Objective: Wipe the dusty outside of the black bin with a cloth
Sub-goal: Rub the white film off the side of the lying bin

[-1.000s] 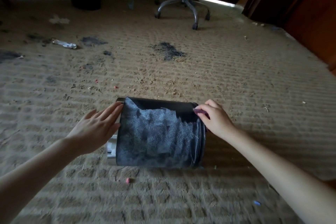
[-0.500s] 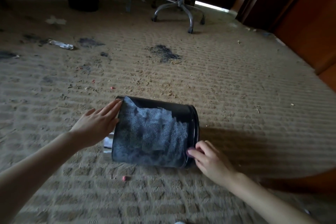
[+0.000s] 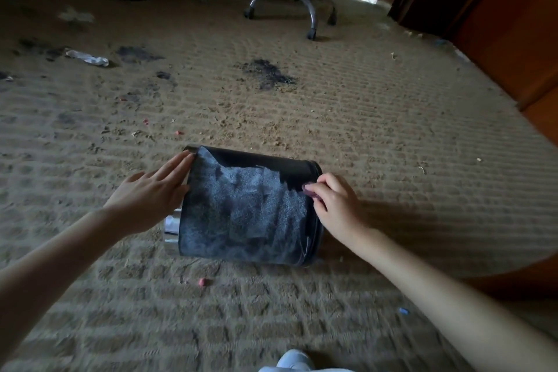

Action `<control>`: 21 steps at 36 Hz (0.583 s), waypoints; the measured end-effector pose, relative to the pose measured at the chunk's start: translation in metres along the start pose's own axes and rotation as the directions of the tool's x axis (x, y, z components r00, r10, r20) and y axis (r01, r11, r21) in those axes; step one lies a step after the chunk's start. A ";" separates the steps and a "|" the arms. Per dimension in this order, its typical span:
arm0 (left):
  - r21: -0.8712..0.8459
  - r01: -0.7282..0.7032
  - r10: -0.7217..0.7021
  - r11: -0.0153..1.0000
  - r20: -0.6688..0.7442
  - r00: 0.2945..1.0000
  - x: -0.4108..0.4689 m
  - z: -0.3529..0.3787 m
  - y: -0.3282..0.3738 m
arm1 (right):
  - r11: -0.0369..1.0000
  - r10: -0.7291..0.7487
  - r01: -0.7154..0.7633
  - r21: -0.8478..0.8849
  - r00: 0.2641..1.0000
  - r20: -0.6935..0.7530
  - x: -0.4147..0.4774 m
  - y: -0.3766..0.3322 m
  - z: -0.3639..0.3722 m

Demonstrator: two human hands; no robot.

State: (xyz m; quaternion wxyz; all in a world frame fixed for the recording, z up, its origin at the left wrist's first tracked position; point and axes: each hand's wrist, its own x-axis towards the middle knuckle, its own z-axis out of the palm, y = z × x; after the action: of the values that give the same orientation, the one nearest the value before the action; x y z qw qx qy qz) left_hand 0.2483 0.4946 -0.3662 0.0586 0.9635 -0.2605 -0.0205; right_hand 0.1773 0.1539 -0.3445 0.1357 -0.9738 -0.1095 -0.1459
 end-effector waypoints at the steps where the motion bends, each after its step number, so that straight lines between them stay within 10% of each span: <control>1: 0.007 0.003 -0.003 1.000 0.005 1.000 0.000 -0.001 0.000 | 1.000 -0.016 0.016 -0.005 1.000 -0.007 -0.006 -0.001 0.000; 9: -0.016 0.073 -0.072 0.997 0.050 0.996 0.007 -0.010 0.006 | 0.918 -0.343 0.380 -0.115 0.904 0.257 -0.058 -0.003 -0.011; 15: -0.025 0.073 -0.072 0.997 0.043 0.996 0.006 -0.010 0.007 | 0.995 -0.096 0.097 0.016 0.995 -0.020 0.003 0.005 -0.029; 21: -0.020 0.066 -0.065 0.998 0.039 0.997 0.005 -0.011 0.008 | 0.999 -0.028 0.027 0.027 0.999 0.043 0.026 0.003 -0.008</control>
State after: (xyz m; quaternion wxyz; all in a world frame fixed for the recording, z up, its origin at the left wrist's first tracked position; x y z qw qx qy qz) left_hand 0.2498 0.4866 -0.3548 0.0632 0.9703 -0.2296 -0.0434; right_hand 0.2008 0.1530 -0.3300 0.1440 -0.9733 -0.1277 -0.1250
